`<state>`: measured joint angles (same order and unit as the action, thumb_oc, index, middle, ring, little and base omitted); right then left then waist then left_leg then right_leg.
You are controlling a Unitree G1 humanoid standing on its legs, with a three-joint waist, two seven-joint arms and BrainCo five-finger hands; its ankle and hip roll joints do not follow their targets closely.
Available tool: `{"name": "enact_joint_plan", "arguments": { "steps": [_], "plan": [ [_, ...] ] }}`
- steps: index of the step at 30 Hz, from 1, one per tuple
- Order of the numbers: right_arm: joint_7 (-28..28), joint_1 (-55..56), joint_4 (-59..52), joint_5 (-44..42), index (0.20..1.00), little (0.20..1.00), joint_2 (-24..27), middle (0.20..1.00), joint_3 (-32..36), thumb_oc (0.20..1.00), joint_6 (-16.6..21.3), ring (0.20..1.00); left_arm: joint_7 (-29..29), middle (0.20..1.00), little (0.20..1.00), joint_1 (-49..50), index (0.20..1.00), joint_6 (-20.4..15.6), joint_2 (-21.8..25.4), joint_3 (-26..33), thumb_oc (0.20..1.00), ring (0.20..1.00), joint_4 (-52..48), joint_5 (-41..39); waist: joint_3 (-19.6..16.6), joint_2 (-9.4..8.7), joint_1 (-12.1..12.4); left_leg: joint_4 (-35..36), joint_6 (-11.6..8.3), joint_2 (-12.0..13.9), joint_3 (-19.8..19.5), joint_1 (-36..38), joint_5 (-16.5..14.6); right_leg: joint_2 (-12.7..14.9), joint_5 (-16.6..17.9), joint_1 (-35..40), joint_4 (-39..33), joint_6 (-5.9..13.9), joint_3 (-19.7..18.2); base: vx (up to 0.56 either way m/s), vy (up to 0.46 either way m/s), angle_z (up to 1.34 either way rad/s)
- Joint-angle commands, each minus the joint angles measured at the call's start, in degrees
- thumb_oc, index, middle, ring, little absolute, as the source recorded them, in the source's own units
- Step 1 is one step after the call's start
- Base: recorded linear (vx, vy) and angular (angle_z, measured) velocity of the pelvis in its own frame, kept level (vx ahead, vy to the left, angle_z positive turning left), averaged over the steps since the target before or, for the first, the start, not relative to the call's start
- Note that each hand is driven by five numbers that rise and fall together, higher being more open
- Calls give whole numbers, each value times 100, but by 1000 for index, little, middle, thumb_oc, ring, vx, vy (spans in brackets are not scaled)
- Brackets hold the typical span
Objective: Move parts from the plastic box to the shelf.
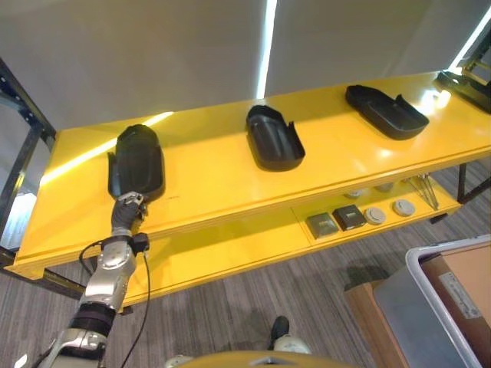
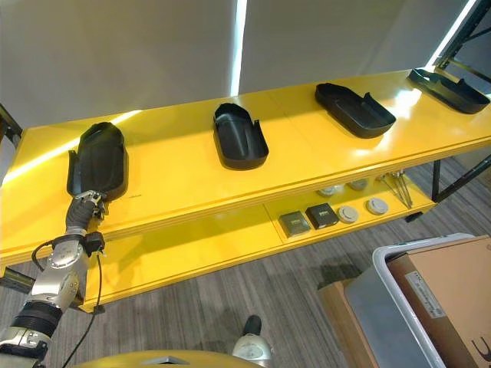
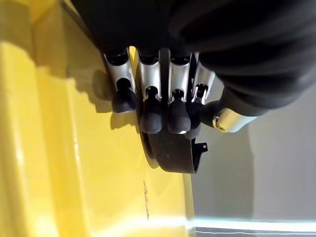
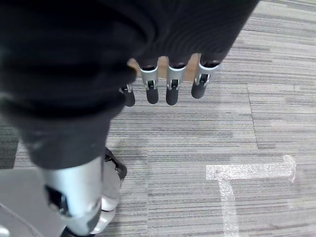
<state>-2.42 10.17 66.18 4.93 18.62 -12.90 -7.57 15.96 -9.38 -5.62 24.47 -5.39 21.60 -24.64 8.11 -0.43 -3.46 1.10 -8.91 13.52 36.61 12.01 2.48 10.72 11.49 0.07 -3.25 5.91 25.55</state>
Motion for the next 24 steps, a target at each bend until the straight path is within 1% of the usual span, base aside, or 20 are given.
{"name": "enact_joint_plan", "arguments": {
  "steps": [1,10,14,15,16,17,21,23,24],
  "plan": [
    [27,-44,71,184,1000,1000,133,1000,-103,1000,-24,1000,31,200,200,-428,200,-316,-14,9,200,200,151,131,157,72,-36,-514,234,296,-41,-499,-195,428,-1060,570,553,426,118,0,0,0],
    [67,-22,55,266,1000,1000,139,1000,-124,1000,2,1000,37,200,200,-590,200,-352,5,-3,200,200,275,146,139,49,-80,-525,234,316,-7,-494,-195,416,-1072,575,553,417,116,0,0,0],
    [59,-52,77,260,1000,1000,107,1000,-135,1000,-12,1000,-217,200,200,-610,200,-518,-10,-5,200,200,149,29,141,46,-60,-526,242,314,-18,-489,-204,419,-1078,581,560,412,127,0,0,0],
    [44,-83,126,258,1000,1000,89,1000,-105,1000,8,1000,-494,746,746,-582,746,-624,-6,-2,746,746,-166,-64,156,57,-21,-529,246,307,-35,-496,-209,421,-1080,585,564,403,144,0,0,0],
    [42,-86,133,260,1000,1000,86,1000,-103,1000,11,1000,-527,944,944,-571,944,-638,-4,0,944,944,-207,-77,157,58,-17,-529,247,306,-37,-497,-210,421,-1080,585,564,402,146,0,0,0],
    [39,-105,171,256,1000,1000,83,1000,-83,1000,26,1000,-656,1000,1000,-528,1000,-644,10,5,1000,1000,-430,-152,161,66,9,-526,245,302,-48,-497,-208,426,-1078,595,561,400,163,0,0,0],
    [1,-138,316,284,1000,1000,48,1000,7,1000,114,1000,-1232,1000,1000,-312,1000,-612,99,82,1000,1000,-1389,-590,161,111,122,-515,260,252,-118,-497,-220,419,-1079,639,553,392,222,-7,10,0],
    [-36,-184,485,330,1000,1000,22,1000,111,1000,221,1000,-1888,1000,1000,-99,1000,-400,125,128,1000,1000,-2175,-915,145,154,240,-487,276,200,-198,-499,-232,418,-1092,666,560,387,278,-40,58,14],
    [-69,-236,592,343,1000,1000,11,1000,140,1000,259,1000,-2478,1000,1000,37,1000,-303,109,113,1000,1000,-2664,-1399,132,187,332,-464,292,160,-260,-505,-234,418,-1103,695,559,383,322,-41,58,18]
  ]
}}
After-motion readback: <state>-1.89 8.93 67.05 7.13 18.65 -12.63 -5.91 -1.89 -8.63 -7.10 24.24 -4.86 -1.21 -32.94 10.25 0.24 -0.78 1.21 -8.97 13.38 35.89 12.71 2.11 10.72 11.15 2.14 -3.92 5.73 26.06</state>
